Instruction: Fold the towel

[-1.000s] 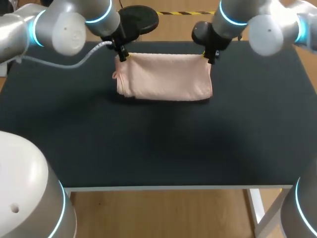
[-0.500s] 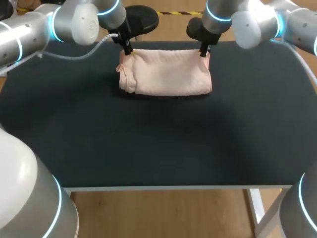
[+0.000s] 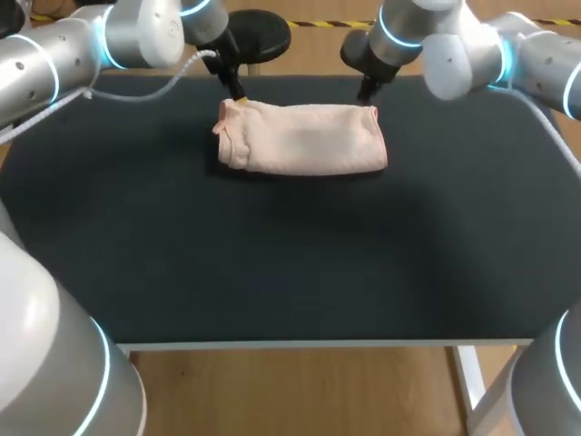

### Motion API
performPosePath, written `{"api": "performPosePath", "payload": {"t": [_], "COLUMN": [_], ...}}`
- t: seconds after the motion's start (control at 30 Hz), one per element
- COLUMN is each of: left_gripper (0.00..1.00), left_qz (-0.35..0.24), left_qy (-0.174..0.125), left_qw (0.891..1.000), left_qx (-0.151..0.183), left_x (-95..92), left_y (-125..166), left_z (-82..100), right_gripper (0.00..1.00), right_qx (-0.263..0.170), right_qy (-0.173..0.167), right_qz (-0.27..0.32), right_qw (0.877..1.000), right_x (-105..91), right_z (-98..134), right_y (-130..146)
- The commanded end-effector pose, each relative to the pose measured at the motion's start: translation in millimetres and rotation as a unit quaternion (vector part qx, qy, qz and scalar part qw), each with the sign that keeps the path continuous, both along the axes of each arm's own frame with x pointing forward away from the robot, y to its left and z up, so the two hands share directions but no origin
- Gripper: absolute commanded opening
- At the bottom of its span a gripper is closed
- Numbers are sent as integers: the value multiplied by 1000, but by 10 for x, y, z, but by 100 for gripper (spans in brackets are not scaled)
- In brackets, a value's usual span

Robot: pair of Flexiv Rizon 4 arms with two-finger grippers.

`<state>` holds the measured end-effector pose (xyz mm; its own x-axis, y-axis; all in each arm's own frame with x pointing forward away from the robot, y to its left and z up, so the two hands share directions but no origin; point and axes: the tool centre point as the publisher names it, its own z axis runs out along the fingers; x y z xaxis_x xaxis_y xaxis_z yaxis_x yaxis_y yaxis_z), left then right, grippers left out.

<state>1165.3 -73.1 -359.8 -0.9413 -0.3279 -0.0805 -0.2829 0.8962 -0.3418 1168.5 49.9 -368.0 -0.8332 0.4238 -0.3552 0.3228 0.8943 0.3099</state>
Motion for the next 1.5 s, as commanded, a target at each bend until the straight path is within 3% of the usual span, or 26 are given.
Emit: {"api": "performPosePath", "payload": {"t": [0.03,0.23,0.47,0.67,0.97,1.27,1.33,1.5], "left_gripper": [100,100,100,100,100,100,100,100], "left_qz": [-30,-106,-174,-191,-180,-146,-137,-137], "left_qy": [28,48,56,41,-2,-22,-35,-35], "left_qw": [997,977,948,930,929,932,937,937], "left_qx": [-70,-178,-259,-311,-323,-331,-319,-319], "left_x": [-27,-213,-422,-591,-853,-1003,-1042,-1042], "left_y": [178,315,461,561,650,665,642,642], "left_z": [106,288,433,495,467,504,515,515], "right_gripper": [100,100,100,100,100,100,100,100], "right_qx": [9,15,28,36,72,71,69,69], "right_qy": [-5,-2,-5,-5,13,10,16,16], "right_qz": [0,-7,-16,-21,-36,-12,8,8], "right_qw": [1000,1000,999,999,997,997,997,997], "right_x": [-195,-309,-403,-477,-537,-601,-626,-626], "right_z": [79,95,131,140,185,238,246,246], "right_y": [-67,-74,-29,51,126,146,134,134]}}
